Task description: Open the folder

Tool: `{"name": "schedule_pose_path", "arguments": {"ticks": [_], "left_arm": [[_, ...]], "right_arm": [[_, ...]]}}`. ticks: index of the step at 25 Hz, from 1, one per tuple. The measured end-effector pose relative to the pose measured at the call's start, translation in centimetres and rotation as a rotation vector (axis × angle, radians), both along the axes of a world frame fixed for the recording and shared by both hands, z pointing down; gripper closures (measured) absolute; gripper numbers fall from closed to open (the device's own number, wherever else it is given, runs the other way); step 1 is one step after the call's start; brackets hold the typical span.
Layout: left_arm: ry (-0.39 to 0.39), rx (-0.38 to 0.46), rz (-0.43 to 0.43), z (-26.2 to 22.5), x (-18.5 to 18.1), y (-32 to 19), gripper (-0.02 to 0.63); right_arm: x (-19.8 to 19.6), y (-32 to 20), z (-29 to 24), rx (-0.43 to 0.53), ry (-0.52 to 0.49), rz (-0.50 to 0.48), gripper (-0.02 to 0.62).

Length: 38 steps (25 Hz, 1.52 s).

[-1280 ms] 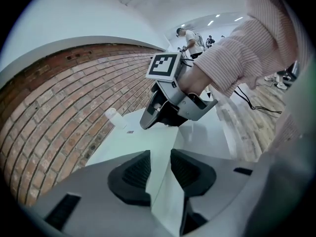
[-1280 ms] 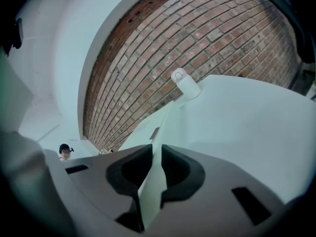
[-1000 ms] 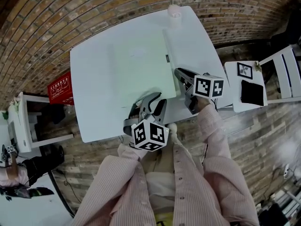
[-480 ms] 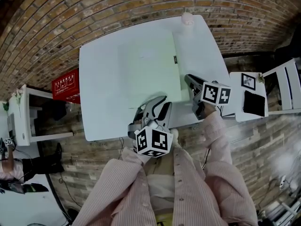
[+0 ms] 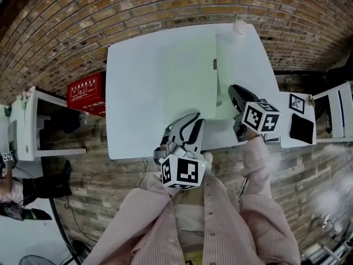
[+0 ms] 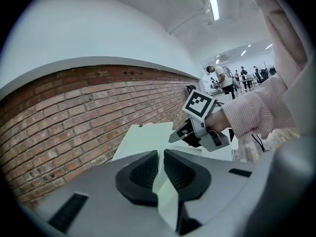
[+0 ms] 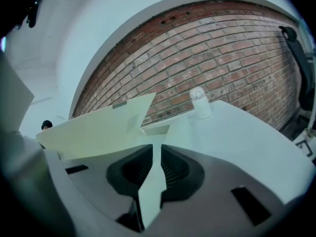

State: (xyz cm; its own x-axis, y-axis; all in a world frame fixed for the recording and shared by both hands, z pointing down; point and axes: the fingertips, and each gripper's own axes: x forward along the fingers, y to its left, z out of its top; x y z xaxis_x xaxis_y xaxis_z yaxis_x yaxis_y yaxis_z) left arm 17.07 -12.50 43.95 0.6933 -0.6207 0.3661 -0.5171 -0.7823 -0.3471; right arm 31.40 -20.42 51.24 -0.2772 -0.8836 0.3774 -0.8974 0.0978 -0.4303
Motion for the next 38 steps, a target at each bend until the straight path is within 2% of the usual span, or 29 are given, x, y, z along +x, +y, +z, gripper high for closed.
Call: {"name": "schedule_pose_path", "arguments": {"ticks": [6,15,21,38], "left_arm": [[0.068,0.009,-0.060,-1.4,-2.7,-0.7,0.584],[0.143,0.011,-0.161,-2.8,-7.1,-1.7,0.604],[0.224,-0.016,-0.229,-2.9,-10.4,-2.4,0.607],[0.292,-0.064,-0.334,-1.6,-17.0,-3.7,0.609]], "right_arm": [[-3.2,0.2,-1.9,0.058,0.028,-0.025,0.591],[-6.5,1.0,-2.6,0.071,0.014,-0.045,0.591],[-9.3,1.4,-3.2,0.089,0.003,-0.076,0.591],[-17.1,1.8,-4.8,0.154,-0.016,-0.168,0.591]]}}
